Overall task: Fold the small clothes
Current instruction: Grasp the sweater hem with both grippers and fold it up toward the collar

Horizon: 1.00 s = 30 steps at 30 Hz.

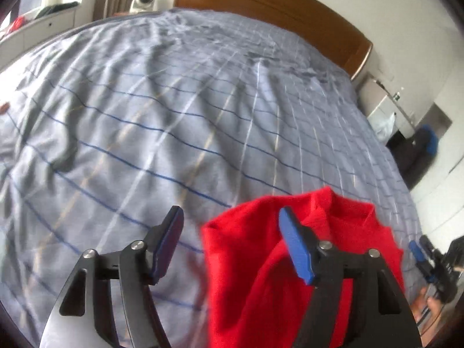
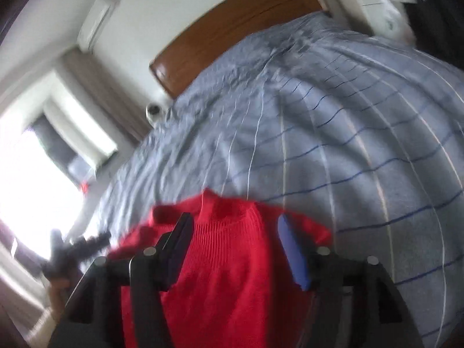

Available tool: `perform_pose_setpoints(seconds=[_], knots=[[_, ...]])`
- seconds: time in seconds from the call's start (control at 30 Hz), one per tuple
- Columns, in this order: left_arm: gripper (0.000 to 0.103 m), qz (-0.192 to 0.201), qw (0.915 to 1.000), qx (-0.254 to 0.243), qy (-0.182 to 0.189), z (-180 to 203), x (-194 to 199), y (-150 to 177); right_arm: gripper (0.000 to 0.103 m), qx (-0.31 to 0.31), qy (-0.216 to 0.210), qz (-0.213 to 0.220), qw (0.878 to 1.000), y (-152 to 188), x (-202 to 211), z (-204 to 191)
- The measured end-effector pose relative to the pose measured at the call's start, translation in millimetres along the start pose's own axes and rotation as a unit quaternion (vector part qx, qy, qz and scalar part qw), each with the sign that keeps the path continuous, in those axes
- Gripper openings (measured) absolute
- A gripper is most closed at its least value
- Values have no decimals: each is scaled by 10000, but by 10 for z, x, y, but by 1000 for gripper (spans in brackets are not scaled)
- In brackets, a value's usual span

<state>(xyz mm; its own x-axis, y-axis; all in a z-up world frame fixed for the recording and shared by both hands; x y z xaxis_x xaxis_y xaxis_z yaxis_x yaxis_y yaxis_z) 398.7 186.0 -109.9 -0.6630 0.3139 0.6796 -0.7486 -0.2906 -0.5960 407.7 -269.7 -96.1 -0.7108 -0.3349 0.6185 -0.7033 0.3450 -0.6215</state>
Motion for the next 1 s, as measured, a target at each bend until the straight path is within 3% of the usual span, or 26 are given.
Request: perform_pose_setpoints(seconds=[0.1, 0.13, 0.2, 0.27, 0.33, 0.43, 0.5, 0.53, 0.6, 0.63, 0.73, 0.77, 0.8, 0.9, 0.97, 1.0], knots=[[71, 51, 9974, -602, 404, 224, 204, 141, 61, 485, -124, 28, 9987, 52, 235, -159], [73, -107, 9927, -944, 737, 385, 233, 245, 61, 740, -248, -55, 9969, 112, 302, -276], [79, -615, 9811, -1506, 1044, 633, 79, 370, 61, 1198, -517, -344, 9909, 285, 359, -505], [79, -1139, 9692, -2011, 847, 832, -142, 517, 62, 1536, -642, -689, 9836, 543, 364, -664], [79, -1197, 9656, -2290, 297, 884, -390, 505, 62, 1779, -417, -910, 9789, 759, 304, -693], [78, -950, 9806, -1681, -350, 663, -610, 189, 62, 1730, 204, -1177, 9777, 1002, 197, -475], [76, -559, 9905, -954, -821, 340, -584, -67, 62, 1473, 231, -1098, 9827, 1063, 286, -315], [75, -430, 9937, -537, -881, 162, -522, -143, 62, 1393, 184, -1014, 9849, 1076, 387, -264], [75, -351, 9968, -207, -691, 6, -390, -140, 62, 1392, 257, -901, 9858, 1089, 590, -214], [75, -346, 9975, -222, -572, -12, -317, -96, 62, 1455, 318, -797, 9856, 1085, 705, -216], [77, -366, 9945, -878, -435, 184, -2, 240, 65, 1754, 291, -513, 9827, 1089, 966, -308], [82, -401, 9929, -1060, -359, 277, 54, 357, 65, 1829, 235, -456, 9818, 1097, 1006, -352], [87, -449, 9909, -1230, -314, 363, 119, 484, 66, 1869, 182, -439, 9812, 1114, 1010, -375], [87, -584, 9876, -1429, -293, 541, 353, 941, 67, 1820, 128, -559, 9816, 1219, 822, -375], [87, -661, 9875, -1391, -322, 586, 517, 1192, 67, 1644, 583, -1052, 9790, 1374, 651, -238], [88, -645, 9870, -1423, -379, 625, 579, 1276, 67, 1529, 769, -1009, 9801, 1441, 691, -184]])
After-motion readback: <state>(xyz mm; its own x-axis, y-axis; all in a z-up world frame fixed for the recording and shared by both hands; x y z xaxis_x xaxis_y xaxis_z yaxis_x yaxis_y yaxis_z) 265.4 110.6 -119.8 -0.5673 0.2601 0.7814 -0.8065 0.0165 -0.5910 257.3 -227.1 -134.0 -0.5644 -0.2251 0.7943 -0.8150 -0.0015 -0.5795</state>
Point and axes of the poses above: each gripper's, at about its wrist camera, not at the fingertips, and x roughly against the way its jaws point, z to its right, y to its underside, the point moved 3 cm from there along -x, roughly the way its jaws point, and after that the axes turned 6 degrees about y, right-handed, at the moved point
